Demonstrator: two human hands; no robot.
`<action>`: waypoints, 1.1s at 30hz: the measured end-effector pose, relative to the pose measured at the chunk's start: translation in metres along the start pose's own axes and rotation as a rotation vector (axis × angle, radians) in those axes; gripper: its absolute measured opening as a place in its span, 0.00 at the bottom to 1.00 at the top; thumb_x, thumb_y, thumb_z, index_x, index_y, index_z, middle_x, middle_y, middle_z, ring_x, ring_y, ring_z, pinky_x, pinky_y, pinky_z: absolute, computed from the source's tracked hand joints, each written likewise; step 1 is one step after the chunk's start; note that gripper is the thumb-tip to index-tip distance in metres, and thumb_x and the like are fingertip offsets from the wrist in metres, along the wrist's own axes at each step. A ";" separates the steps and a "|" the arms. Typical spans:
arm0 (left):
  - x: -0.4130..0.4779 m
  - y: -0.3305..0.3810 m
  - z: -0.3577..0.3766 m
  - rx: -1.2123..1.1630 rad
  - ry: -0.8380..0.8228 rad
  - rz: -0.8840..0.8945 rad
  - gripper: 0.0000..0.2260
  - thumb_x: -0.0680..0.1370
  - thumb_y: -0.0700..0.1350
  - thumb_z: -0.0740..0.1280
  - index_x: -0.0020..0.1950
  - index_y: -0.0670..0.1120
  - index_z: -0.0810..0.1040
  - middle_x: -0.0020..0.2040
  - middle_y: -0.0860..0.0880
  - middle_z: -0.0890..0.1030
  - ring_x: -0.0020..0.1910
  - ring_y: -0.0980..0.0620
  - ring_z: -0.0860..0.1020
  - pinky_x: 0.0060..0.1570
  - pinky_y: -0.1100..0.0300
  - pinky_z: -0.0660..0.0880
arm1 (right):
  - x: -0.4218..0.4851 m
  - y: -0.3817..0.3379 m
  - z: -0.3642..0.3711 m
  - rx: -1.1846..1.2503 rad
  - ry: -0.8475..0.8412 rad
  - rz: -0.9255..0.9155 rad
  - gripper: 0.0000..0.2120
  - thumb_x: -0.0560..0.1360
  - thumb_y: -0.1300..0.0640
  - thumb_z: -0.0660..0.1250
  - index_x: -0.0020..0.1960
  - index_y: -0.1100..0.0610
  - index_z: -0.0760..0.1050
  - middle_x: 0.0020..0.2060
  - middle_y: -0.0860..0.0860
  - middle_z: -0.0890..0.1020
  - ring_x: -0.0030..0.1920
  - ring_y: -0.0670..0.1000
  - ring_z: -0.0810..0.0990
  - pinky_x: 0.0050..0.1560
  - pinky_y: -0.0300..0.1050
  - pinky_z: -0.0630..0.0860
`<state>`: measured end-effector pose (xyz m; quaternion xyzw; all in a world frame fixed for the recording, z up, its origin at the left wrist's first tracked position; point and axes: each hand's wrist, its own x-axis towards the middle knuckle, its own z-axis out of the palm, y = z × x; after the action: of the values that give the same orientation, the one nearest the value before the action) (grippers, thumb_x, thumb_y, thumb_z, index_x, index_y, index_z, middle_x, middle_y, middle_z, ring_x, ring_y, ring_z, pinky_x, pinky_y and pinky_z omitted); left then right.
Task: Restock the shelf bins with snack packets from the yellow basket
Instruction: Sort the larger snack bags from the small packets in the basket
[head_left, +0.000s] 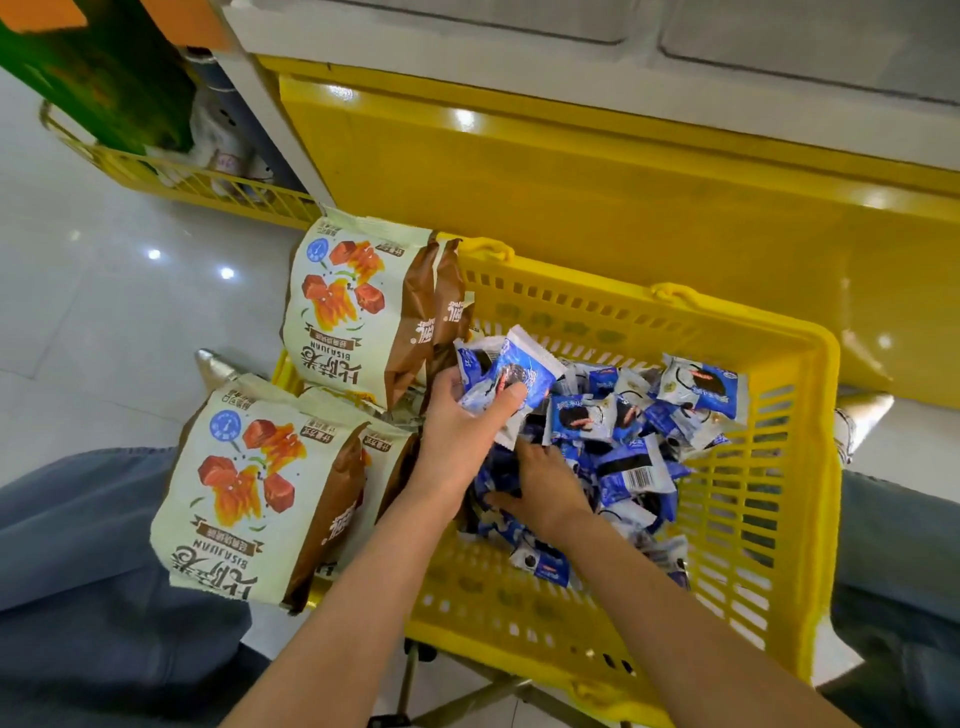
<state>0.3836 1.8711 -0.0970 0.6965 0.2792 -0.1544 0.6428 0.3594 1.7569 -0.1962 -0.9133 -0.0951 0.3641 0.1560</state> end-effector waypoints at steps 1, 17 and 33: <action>0.002 0.000 0.000 0.005 0.001 0.000 0.18 0.73 0.46 0.71 0.58 0.51 0.67 0.47 0.59 0.76 0.37 0.74 0.75 0.33 0.80 0.69 | 0.003 -0.002 0.001 -0.045 -0.020 0.007 0.40 0.73 0.37 0.63 0.74 0.59 0.54 0.69 0.56 0.66 0.68 0.57 0.63 0.67 0.49 0.63; 0.012 0.010 0.005 -0.021 -0.019 0.037 0.23 0.72 0.46 0.72 0.64 0.48 0.68 0.51 0.56 0.79 0.43 0.70 0.78 0.35 0.78 0.71 | -0.011 0.012 0.003 0.316 0.065 -0.024 0.19 0.74 0.51 0.68 0.61 0.60 0.74 0.58 0.55 0.75 0.53 0.56 0.77 0.49 0.47 0.74; 0.003 0.021 0.001 0.057 -0.006 0.034 0.25 0.71 0.55 0.71 0.64 0.51 0.68 0.57 0.53 0.77 0.55 0.57 0.76 0.54 0.60 0.73 | -0.052 0.040 -0.064 0.219 0.614 -0.072 0.18 0.76 0.58 0.66 0.65 0.58 0.70 0.57 0.53 0.75 0.60 0.52 0.73 0.61 0.40 0.67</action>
<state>0.3989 1.8699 -0.0815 0.7185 0.2611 -0.1535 0.6261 0.3690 1.6910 -0.1327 -0.9543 -0.0362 0.0741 0.2873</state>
